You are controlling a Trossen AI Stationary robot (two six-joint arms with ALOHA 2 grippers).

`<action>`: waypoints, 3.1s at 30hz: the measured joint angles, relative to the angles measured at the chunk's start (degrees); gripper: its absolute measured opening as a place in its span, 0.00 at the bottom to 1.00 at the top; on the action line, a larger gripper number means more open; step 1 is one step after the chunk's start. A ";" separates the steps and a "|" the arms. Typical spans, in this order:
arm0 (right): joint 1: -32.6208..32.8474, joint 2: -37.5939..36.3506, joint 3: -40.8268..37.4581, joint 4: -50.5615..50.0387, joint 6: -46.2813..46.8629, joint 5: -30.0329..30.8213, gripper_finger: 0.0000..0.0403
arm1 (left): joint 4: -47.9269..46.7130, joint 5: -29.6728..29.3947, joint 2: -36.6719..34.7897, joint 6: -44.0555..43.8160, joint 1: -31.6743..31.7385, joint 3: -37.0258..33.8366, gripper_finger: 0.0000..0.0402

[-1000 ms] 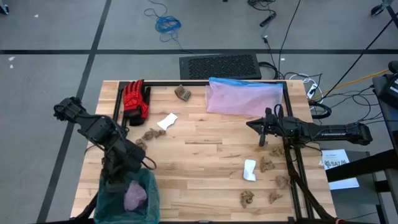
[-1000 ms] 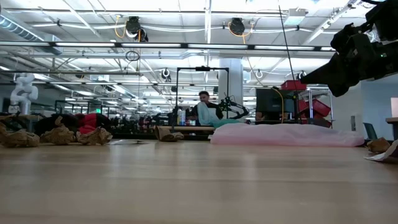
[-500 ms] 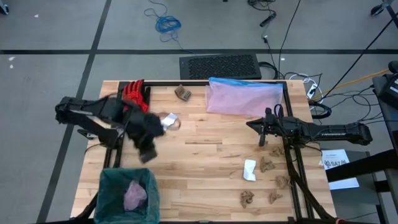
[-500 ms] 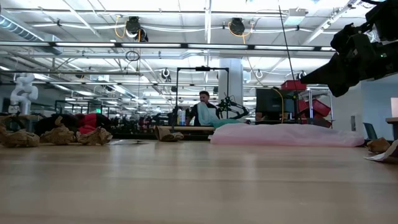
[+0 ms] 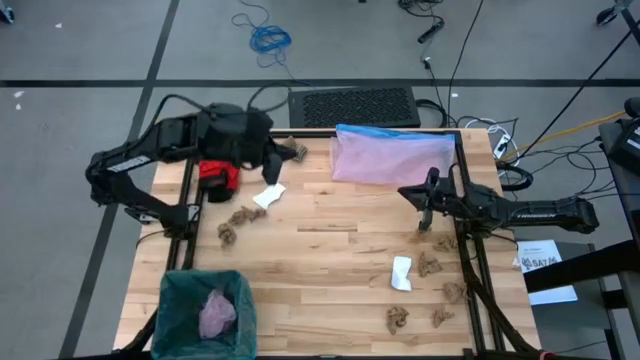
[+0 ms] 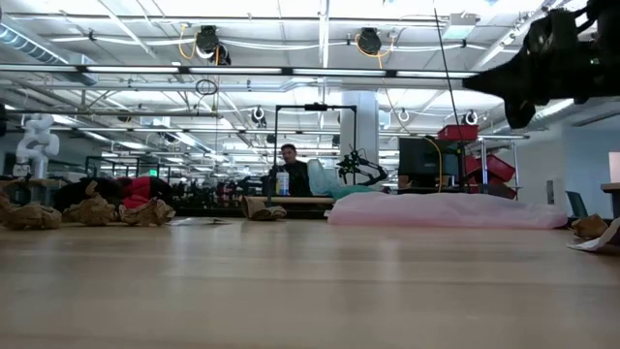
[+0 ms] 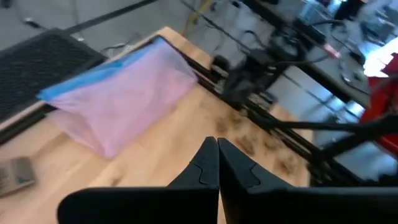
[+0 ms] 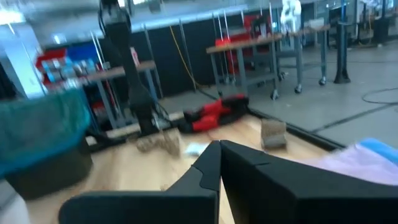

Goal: Place trash/remove bag and relplace
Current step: Put the cardboard coffee sleeve into the black trash bin

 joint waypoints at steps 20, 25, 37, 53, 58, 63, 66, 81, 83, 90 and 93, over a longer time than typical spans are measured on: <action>-3.59 12.73 19.89 -6.10 -0.29 3.26 0.00 | -8.38 13.54 20.53 9.08 25.98 0.00 0.00; -4.41 23.40 34.09 -16.83 -5.26 3.18 0.00 | -15.63 5.55 24.76 13.00 30.03 0.01 0.00; -7.78 38.70 50.52 -20.67 -6.04 3.10 0.00 | -16.42 2.71 27.96 20.76 31.48 1.82 0.16; -11.04 37.86 51.74 -24.58 -4.14 3.19 0.00 | -31.52 3.50 27.88 12.29 22.99 17.34 0.21; -11.03 37.85 51.74 -27.17 -3.69 3.14 0.00 | -28.79 0.97 28.57 10.19 22.23 13.59 0.12; -11.02 37.57 51.74 -30.56 -1.27 2.95 0.00 | -14.40 6.55 33.86 6.15 23.97 11.91 0.05; -11.02 36.78 51.74 -31.87 -1.08 2.95 0.00 | -10.27 6.49 37.76 5.81 24.94 11.91 0.05; -10.99 31.65 51.74 -35.06 0.84 1.42 0.00 | -18.82 -2.16 48.13 22.28 25.54 11.84 0.33; -10.99 31.34 51.74 -35.41 0.82 1.43 0.00 | -18.28 -3.64 48.26 22.03 25.87 11.84 0.36; -10.99 31.12 51.74 -35.36 0.45 1.44 0.00 | -18.32 -7.05 48.44 14.93 29.19 11.84 0.43; -10.99 31.12 51.74 -35.37 0.42 1.44 0.00 | -18.28 -5.57 48.44 13.21 30.90 11.84 0.44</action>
